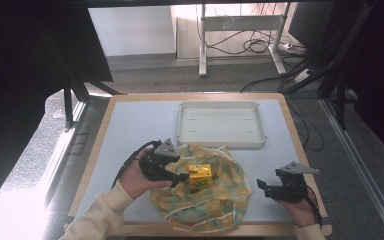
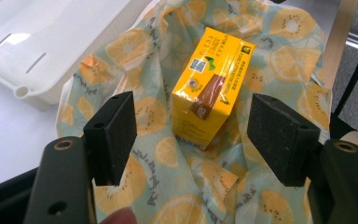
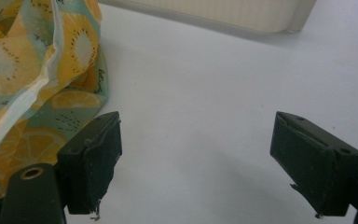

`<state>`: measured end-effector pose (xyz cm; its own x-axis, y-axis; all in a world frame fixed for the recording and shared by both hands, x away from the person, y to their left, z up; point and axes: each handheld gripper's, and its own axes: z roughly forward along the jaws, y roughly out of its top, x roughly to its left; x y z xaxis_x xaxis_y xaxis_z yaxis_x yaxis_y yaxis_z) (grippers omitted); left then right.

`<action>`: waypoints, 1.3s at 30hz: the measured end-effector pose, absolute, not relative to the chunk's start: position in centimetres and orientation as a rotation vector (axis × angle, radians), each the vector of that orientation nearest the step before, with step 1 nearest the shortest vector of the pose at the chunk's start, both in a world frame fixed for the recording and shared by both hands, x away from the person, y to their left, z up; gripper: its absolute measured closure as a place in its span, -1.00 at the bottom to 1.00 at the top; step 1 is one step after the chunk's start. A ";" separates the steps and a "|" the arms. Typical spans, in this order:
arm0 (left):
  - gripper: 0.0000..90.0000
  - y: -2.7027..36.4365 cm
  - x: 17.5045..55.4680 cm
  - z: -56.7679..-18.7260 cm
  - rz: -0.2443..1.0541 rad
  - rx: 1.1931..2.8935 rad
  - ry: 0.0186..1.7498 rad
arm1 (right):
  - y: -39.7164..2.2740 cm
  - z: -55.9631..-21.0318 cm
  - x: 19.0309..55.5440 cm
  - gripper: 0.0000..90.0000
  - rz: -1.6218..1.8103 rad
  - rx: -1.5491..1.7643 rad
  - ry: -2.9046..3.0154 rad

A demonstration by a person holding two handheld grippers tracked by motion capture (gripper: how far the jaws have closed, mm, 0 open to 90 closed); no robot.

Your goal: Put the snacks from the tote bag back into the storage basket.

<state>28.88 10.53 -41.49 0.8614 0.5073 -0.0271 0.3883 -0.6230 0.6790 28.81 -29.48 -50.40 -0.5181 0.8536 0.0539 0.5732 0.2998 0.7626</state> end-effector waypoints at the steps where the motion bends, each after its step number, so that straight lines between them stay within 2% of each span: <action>1: -0.28 10.4 28.9 -41.5 0.216 2.324 0.638 | -29.5 -50.4 28.8 -0.63 1.066 1.285 2.209; 14: -0.37 9.1 29.8 -41.6 0.198 2.331 0.603 | -29.6 -50.5 28.8 -0.62 1.060 1.294 2.203; 39: -0.27 6.4 31.7 -43.2 0.125 2.446 0.510 | -29.7 -50.6 28.9 -0.59 1.057 1.301 2.195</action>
<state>31.70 6.41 -43.22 0.9206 0.3891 -0.0336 0.3294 -0.7274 0.6020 28.87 -29.69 -50.56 -0.5006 0.8640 0.0535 0.5803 0.2891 0.7613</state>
